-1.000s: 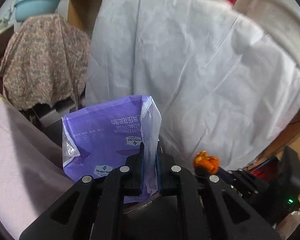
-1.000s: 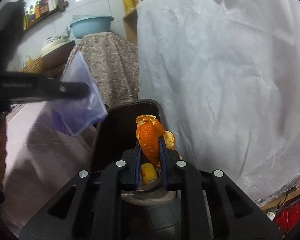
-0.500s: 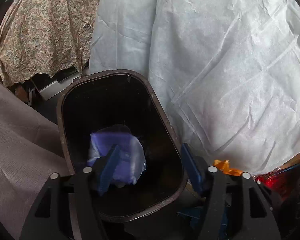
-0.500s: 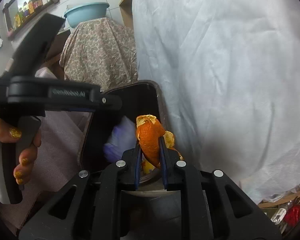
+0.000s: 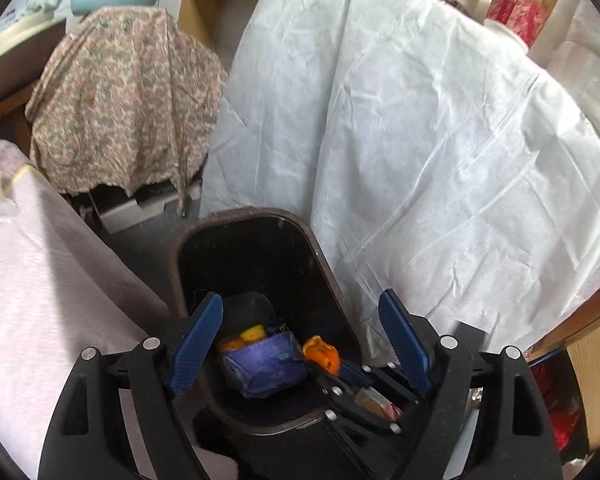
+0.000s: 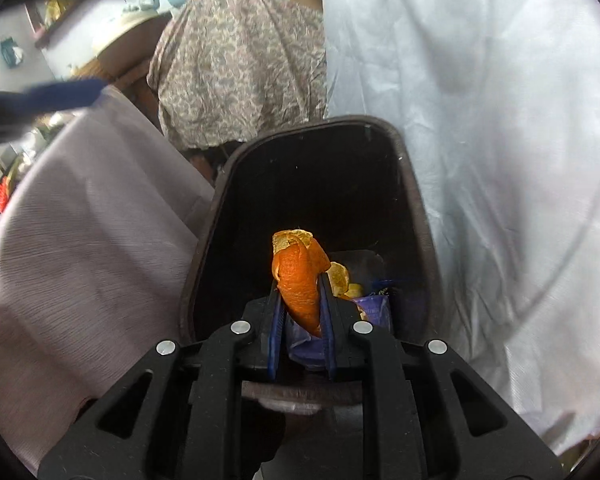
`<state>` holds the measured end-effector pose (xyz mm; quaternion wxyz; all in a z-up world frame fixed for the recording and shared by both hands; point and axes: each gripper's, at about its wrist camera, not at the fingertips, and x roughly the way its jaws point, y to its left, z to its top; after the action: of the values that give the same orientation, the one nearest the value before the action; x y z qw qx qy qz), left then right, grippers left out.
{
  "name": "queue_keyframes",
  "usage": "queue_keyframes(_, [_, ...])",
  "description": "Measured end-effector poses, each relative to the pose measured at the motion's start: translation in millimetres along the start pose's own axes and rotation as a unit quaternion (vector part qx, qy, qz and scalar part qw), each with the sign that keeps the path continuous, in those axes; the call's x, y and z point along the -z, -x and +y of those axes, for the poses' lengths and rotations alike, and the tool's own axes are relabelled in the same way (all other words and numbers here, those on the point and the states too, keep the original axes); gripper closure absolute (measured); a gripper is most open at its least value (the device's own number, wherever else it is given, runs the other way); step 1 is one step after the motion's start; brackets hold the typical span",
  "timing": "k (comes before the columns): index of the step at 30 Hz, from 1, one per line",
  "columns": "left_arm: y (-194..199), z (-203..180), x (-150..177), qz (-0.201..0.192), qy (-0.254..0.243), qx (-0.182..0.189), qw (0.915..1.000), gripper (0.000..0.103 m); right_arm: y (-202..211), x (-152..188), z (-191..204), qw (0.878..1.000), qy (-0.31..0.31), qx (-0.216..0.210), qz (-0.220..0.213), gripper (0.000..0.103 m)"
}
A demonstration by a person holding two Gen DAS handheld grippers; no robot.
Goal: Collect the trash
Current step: 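Carry tissue pack and orange peel to the bin and release both, then move the right tool to the white glove and grasp it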
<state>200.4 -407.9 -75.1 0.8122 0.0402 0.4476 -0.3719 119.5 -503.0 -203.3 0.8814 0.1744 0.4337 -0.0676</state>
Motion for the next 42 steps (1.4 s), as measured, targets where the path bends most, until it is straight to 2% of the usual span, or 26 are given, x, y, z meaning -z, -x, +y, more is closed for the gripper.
queue_keyframes(2, [7,3,0,-0.007,-0.004,-0.005,1.0,0.023,-9,-1,0,1.0,-0.001,-0.001,0.006,0.081])
queue_keyframes(5, [18,12,0,-0.014,0.001,-0.005,0.9999,0.021,-18,-3,1,1.0,0.002,0.014,0.009,0.057])
queue_keyframes(6, [20,15,-1,-0.016,0.004,-0.006,0.9999,0.021,-18,-4,3,1.0,0.005,0.019,0.005,0.043])
queue_keyframes(7, [22,19,-1,-0.018,0.006,-0.008,0.9998,0.021,-16,-4,6,1.0,0.008,0.023,-0.001,0.041])
queue_keyframes(17, [72,57,15,-0.038,0.001,-0.041,0.9984,0.016,17,-17,32,0.999,0.027,0.012,-0.029,0.041])
queue_keyframes(22, [109,92,27,-0.056,0.02,-0.06,0.9964,0.014,38,-36,64,0.997,0.049,-0.025,-0.048,0.04])
queue_keyframes(25, [131,117,38,-0.066,0.028,-0.084,0.9939,0.013,47,-49,91,0.995,0.067,-0.054,-0.054,0.04])
queue_keyframes(29, [159,158,56,-0.078,0.039,-0.14,0.9863,0.013,50,-69,132,0.99,0.098,-0.088,-0.053,0.04])
queue_keyframes(35, [201,234,81,-0.084,0.087,-0.21,0.9701,0.013,42,-101,195,0.981,0.141,-0.13,-0.038,0.04])
queue_keyframes(42, [243,304,103,-0.095,0.141,-0.254,0.952,0.013,7,-145,253,0.976,0.156,-0.149,0.003,0.04])
